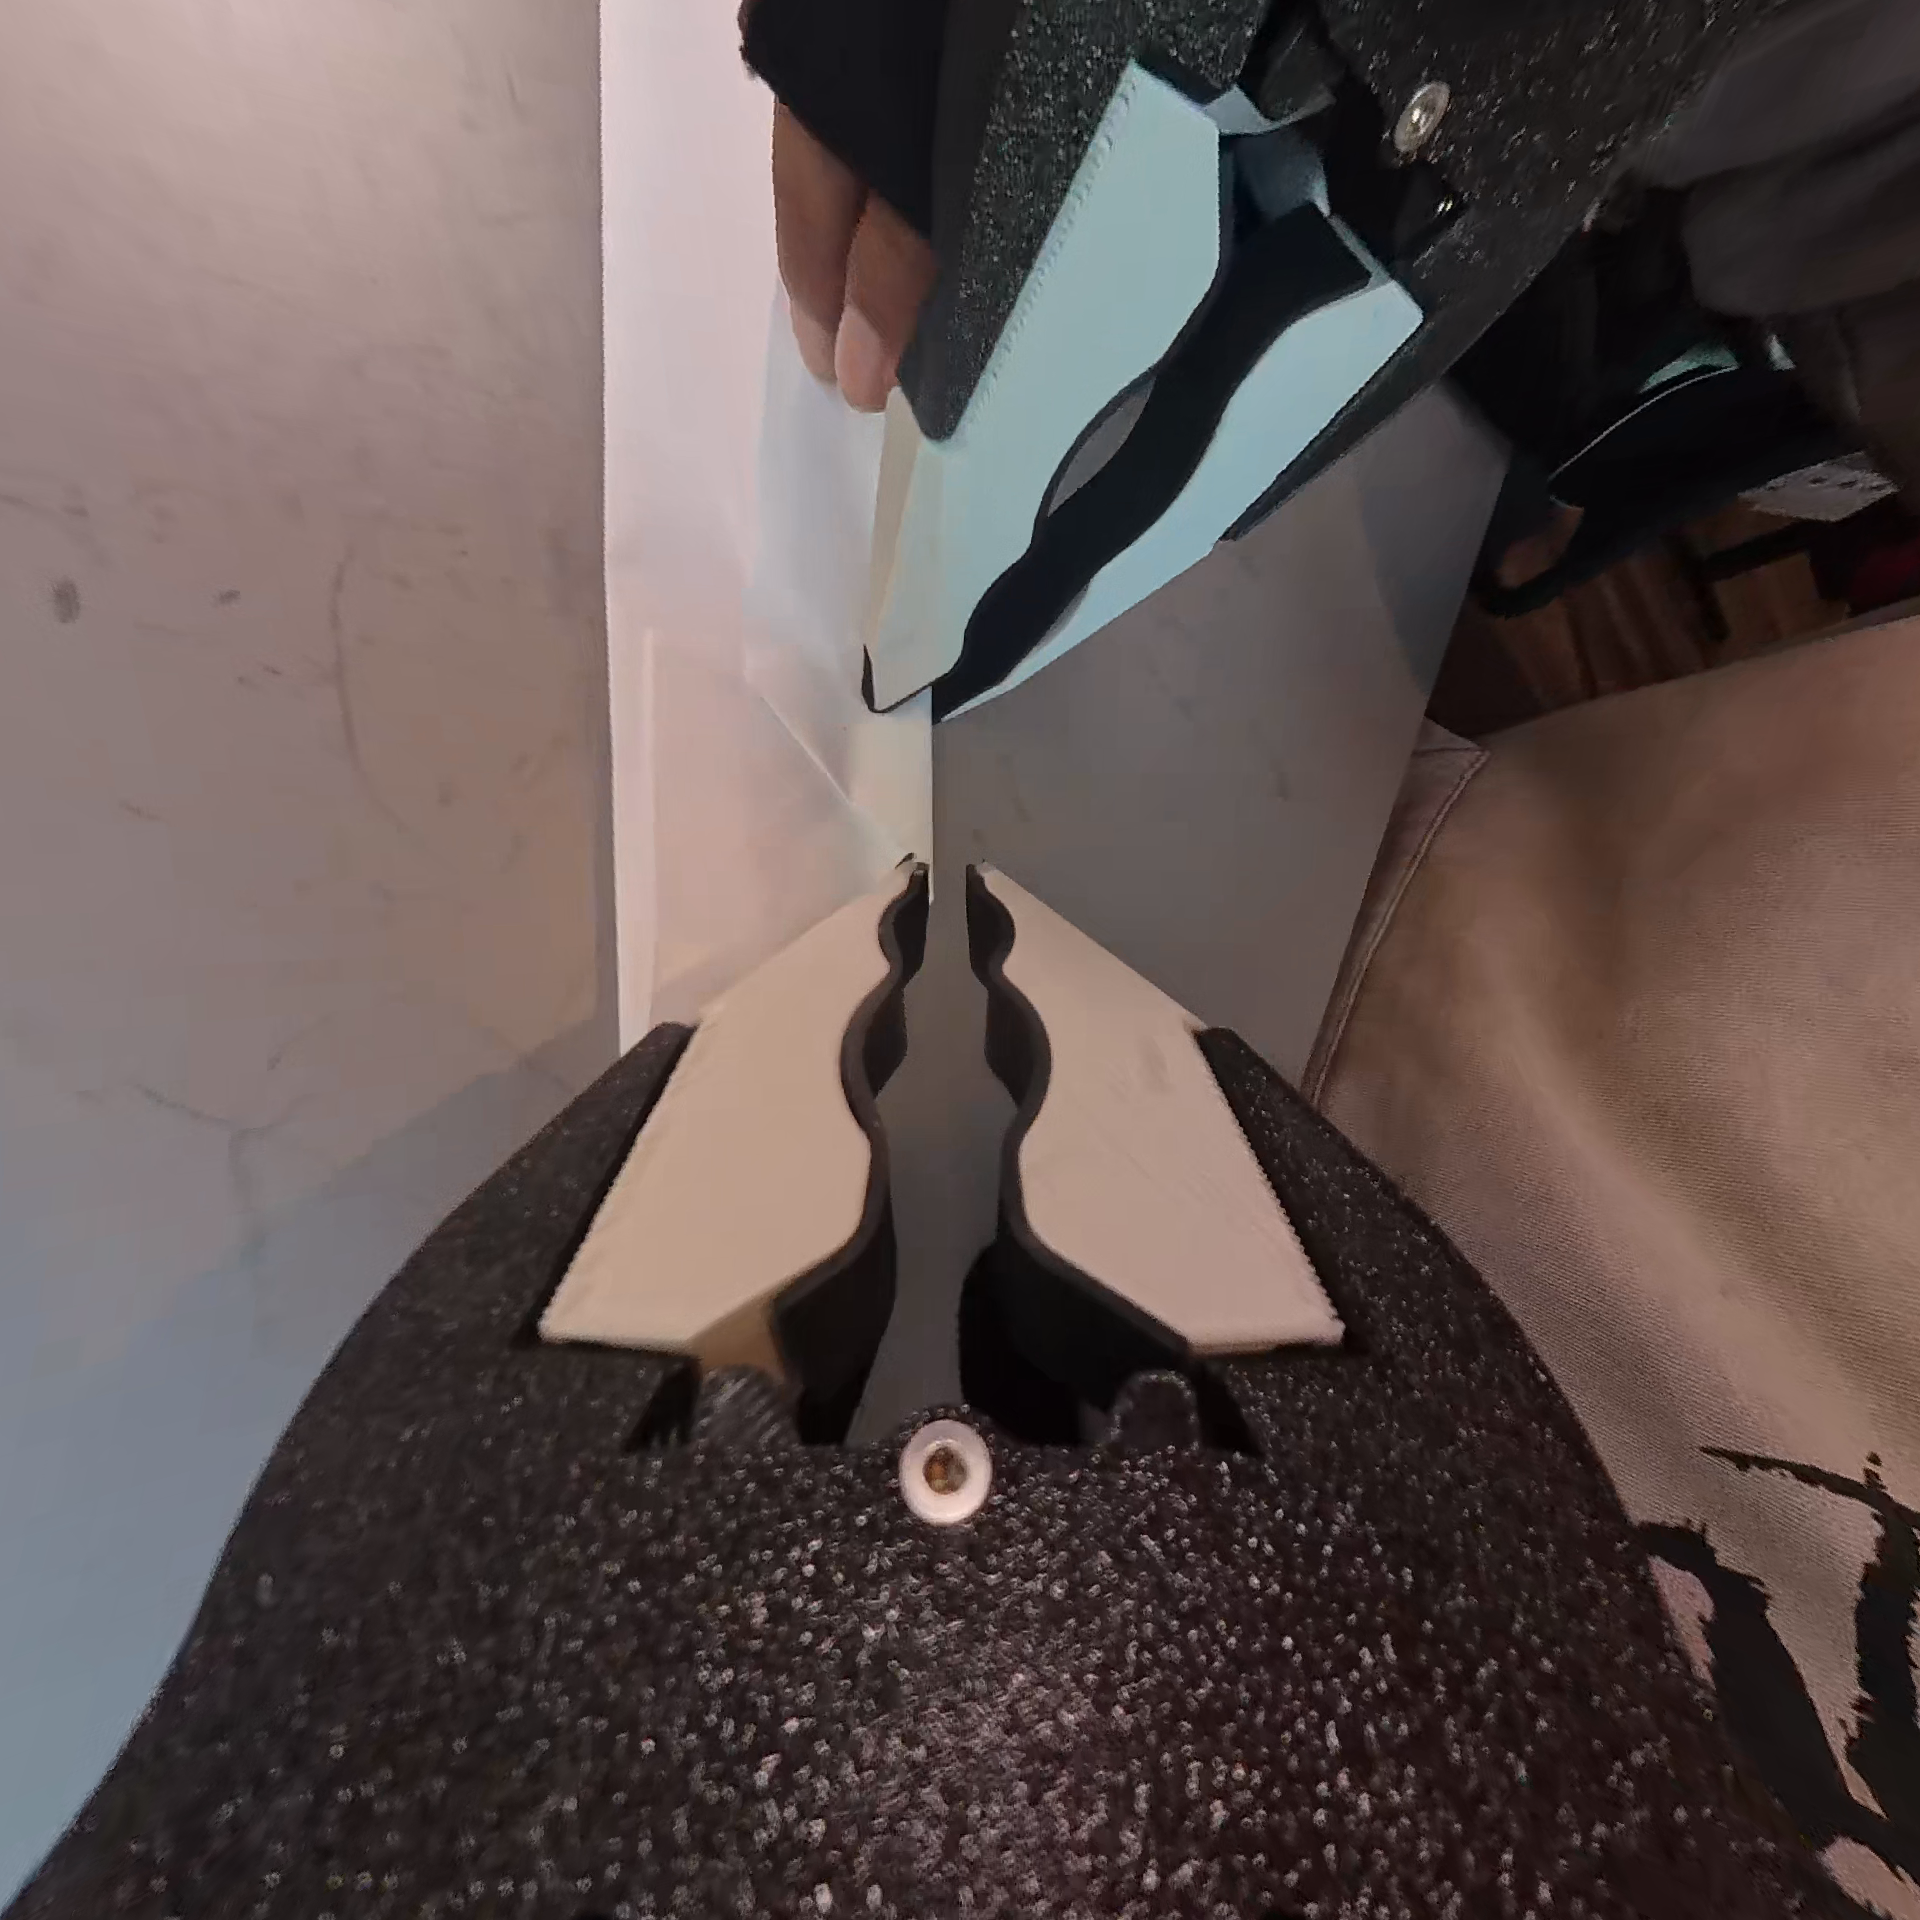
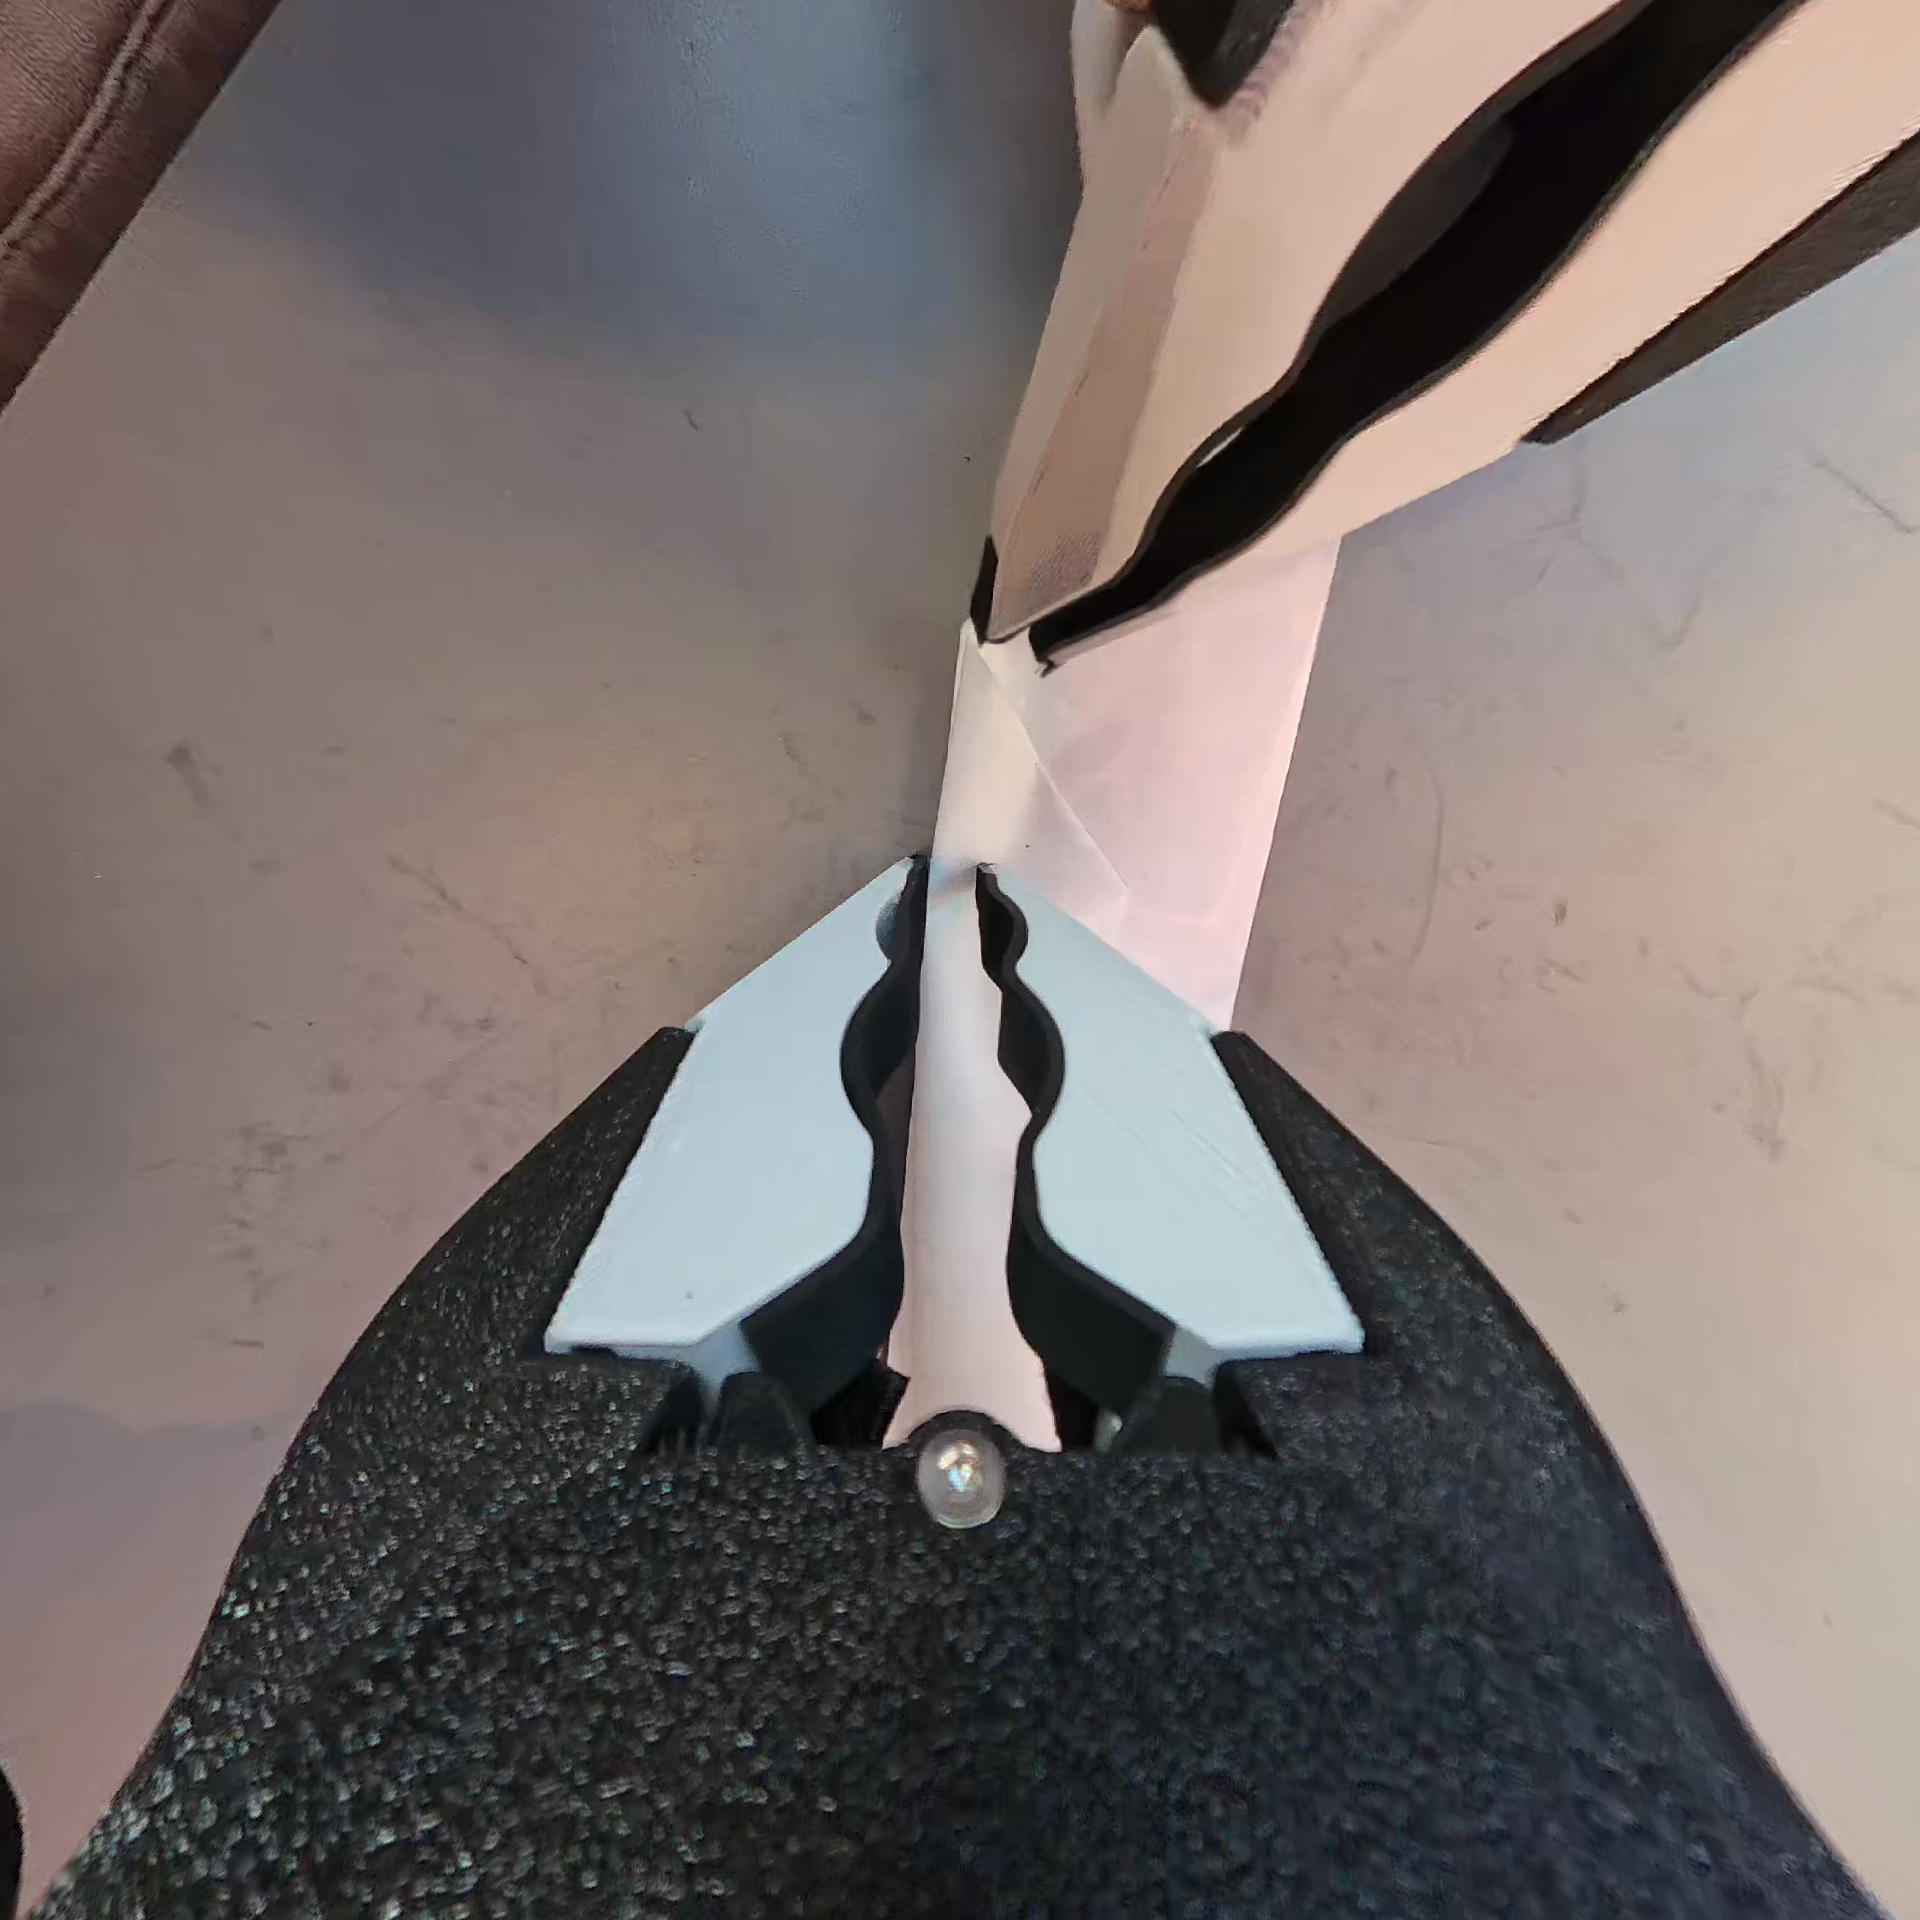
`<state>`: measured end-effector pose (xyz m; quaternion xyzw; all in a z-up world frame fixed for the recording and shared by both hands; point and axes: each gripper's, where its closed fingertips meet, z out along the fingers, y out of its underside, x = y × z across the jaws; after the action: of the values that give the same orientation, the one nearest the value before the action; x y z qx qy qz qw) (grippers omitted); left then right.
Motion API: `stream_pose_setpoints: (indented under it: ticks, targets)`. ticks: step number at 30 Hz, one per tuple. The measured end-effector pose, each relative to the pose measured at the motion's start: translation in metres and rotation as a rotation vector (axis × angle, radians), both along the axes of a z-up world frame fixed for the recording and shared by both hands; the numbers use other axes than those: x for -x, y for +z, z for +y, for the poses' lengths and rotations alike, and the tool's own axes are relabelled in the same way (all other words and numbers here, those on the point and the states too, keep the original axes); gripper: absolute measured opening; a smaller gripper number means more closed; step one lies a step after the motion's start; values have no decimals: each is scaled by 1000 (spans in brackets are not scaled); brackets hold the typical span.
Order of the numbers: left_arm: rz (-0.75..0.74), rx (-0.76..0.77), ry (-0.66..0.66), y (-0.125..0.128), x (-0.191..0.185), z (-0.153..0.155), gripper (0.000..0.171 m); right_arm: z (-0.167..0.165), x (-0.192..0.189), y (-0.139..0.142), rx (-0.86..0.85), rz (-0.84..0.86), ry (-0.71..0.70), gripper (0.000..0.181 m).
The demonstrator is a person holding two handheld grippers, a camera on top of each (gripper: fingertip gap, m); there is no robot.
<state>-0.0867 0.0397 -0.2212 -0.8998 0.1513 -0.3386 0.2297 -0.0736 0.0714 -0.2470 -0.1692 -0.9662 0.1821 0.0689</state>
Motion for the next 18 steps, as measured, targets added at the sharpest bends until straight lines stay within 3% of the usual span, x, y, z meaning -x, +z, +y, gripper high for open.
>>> stream_pose_setpoints:
  ticks: [12,18]
  targets:
    - [145,2,-57,-20,-7,-2,0,0,1,0,43,-63,12,8]
    - [164,20,-66,-21,-7,-2,0,-1,5,5,88,9,-23,8]
